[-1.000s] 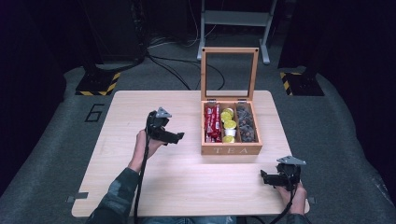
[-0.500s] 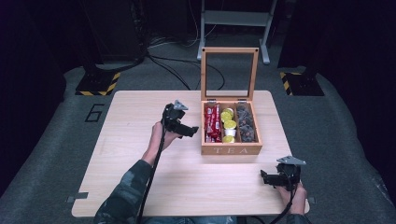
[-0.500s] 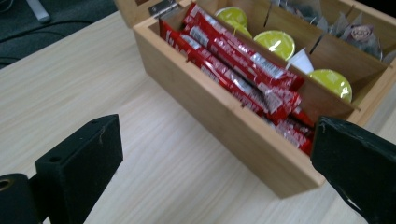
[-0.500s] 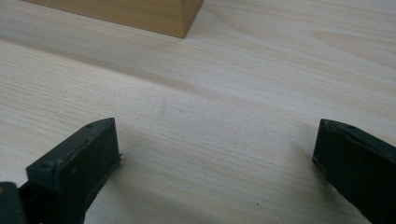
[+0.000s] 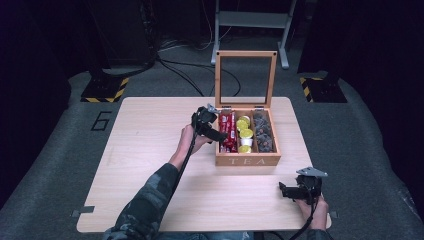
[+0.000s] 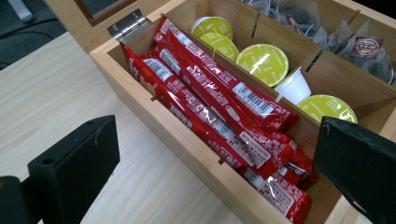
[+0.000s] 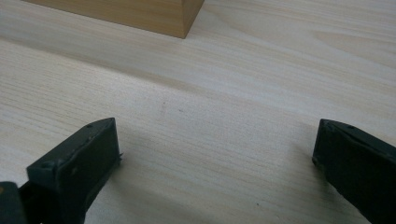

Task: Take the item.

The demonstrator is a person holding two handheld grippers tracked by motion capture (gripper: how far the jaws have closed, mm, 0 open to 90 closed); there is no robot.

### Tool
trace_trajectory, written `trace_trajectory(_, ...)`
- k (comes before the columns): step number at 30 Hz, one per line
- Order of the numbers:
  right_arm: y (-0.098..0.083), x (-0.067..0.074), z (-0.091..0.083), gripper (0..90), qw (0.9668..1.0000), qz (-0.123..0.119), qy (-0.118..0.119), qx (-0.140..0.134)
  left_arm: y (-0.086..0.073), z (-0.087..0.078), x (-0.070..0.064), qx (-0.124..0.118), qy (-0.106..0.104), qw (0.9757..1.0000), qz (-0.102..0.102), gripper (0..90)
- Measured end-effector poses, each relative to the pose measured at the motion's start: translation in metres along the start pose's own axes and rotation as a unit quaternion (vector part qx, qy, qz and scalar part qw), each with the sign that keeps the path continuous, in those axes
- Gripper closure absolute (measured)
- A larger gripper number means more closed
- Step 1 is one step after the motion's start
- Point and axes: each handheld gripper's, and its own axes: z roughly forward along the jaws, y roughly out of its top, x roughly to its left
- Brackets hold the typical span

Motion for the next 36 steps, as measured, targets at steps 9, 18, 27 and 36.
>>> trace_trajectory(9,0.0,0.0,0.0,0.0,1.0,-0.001,0.0,0.0,0.002,0.021,-0.003,0.019,-0.004,0.9998,0.008,1.6)
trace_trajectory(18,0.0,0.0,0.0,0.1,1.0,-0.001,0.001,0.0,0.013,0.032,-0.007,0.018,-0.007,0.9997,0.016,10.6)
trace_trajectory(27,0.0,0.0,0.0,0.1,1.0,0.002,0.0,-0.001,0.016,0.048,-0.013,0.035,0.006,0.9992,0.02,36.2)
trace_trajectory(36,0.0,0.0,0.0,0.1,1.0,0.002,0.0,-0.001,0.014,0.053,-0.014,0.048,0.015,0.9986,0.017,54.8)
